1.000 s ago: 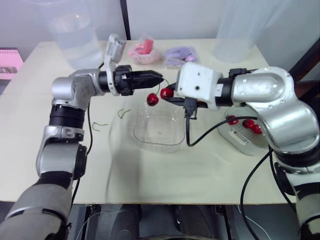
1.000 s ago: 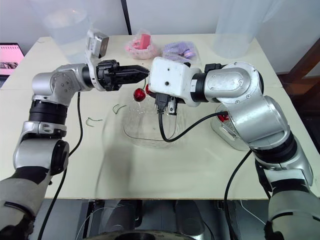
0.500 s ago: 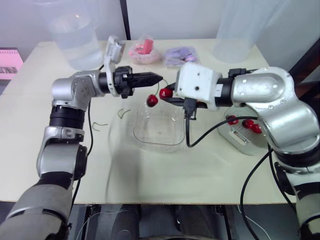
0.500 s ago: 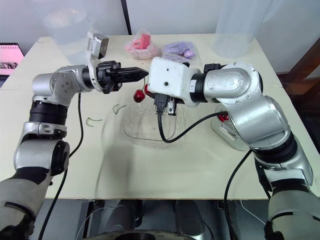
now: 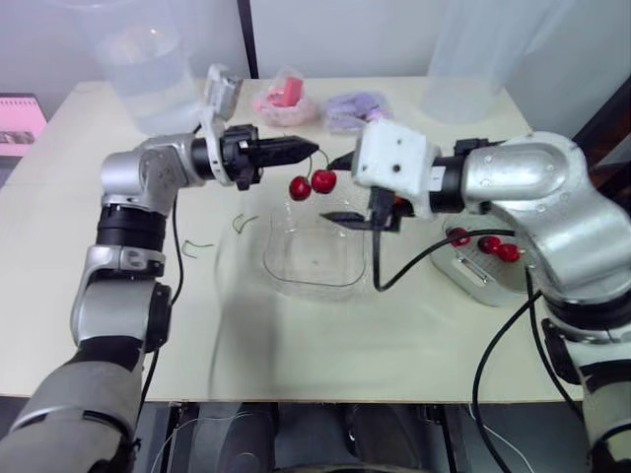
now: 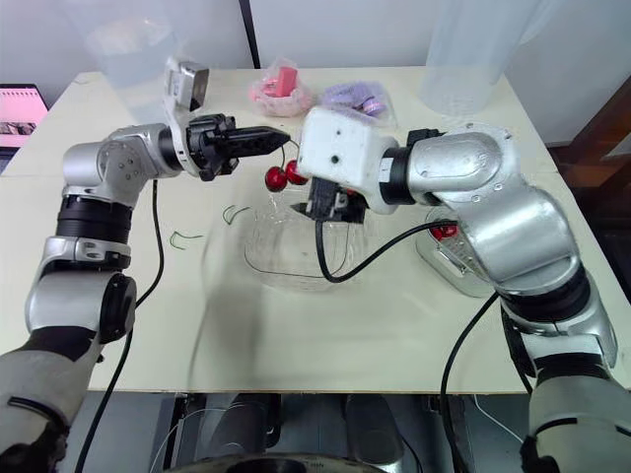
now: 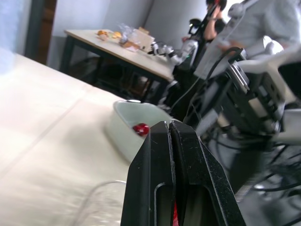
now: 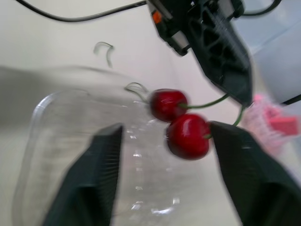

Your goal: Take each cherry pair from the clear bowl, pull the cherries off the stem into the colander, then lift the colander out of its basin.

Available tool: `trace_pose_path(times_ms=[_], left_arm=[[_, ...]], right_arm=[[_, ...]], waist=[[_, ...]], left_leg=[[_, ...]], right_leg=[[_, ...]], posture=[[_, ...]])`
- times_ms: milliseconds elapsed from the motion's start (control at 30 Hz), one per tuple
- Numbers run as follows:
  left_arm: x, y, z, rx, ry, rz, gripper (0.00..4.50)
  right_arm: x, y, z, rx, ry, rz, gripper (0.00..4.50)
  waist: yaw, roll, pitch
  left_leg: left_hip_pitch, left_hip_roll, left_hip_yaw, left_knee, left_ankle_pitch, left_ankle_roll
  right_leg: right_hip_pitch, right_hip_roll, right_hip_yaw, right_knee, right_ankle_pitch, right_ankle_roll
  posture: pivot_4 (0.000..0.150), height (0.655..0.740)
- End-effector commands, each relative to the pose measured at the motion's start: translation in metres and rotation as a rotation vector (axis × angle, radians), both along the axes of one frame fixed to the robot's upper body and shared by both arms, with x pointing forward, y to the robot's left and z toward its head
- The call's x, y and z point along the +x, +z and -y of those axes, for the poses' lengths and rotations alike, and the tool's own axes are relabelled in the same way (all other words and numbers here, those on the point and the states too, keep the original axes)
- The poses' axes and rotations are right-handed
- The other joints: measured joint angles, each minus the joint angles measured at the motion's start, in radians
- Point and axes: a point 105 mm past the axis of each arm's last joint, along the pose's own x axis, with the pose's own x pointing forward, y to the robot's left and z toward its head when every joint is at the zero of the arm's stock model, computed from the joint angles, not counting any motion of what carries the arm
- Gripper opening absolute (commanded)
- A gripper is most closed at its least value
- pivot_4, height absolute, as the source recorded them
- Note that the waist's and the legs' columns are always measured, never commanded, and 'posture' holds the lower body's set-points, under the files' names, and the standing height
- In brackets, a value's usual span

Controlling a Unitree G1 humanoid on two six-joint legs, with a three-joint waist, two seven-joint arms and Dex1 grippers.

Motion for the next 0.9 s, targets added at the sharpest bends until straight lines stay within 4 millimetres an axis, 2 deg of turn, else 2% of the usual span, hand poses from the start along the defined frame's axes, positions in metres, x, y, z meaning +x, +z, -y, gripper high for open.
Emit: trace_pose_path(times_ms=[33,167,300,600,900], left_arm=[[-0.005,0.017,-0.003,0.056,0.006,0.155,0.00],[-0.013,0.026,-0.010,0.062,-0.008,0.185,0.00],[-0.019,0.035,-0.012,0.070,-0.020,0.213,0.00],[-0.028,0.039,-0.004,0.062,-0.056,0.225,0.00],[-0.029,0.039,0.000,0.051,-0.059,0.224,0.00]], right_arm=[[-0.001,0.022,0.012,0.173,-0.039,-0.135,4.46],[0.008,0.012,0.023,0.348,-0.098,-0.428,4.46],[0.019,0.004,0.017,0.535,-0.072,-0.634,4.46],[0.022,-0.001,-0.013,0.614,-0.037,-0.727,4.46],[0.023,-0.002,-0.021,0.626,-0.040,-0.755,4.46]], waist=[[0.001,0.000,0.000],[0.001,0.000,0.000],[-0.001,0.000,0.000],[-0.001,0.000,0.000],[-0.002,0.000,0.000]], left_leg=[[0.000,0.000,0.000,0.000,0.000,0.000],[0.000,0.000,0.000,0.000,0.000,0.001],[0.000,0.000,0.000,0.000,0.000,0.000],[0.000,0.000,0.000,0.000,0.000,0.000],[0.000,0.000,0.000,0.000,0.000,0.000]], right_leg=[[0.000,0.000,0.000,0.000,0.000,0.000],[0.000,0.000,0.000,0.000,0.000,0.000],[0.000,0.000,0.000,0.001,0.000,0.000],[0.000,0.000,0.000,0.002,0.000,0.000],[0.000,0.000,0.000,0.002,0.000,0.000]], posture=[[0.150,0.7348],[0.150,0.7348],[0.150,0.7348],[0.150,0.7348],[0.150,0.7348]])
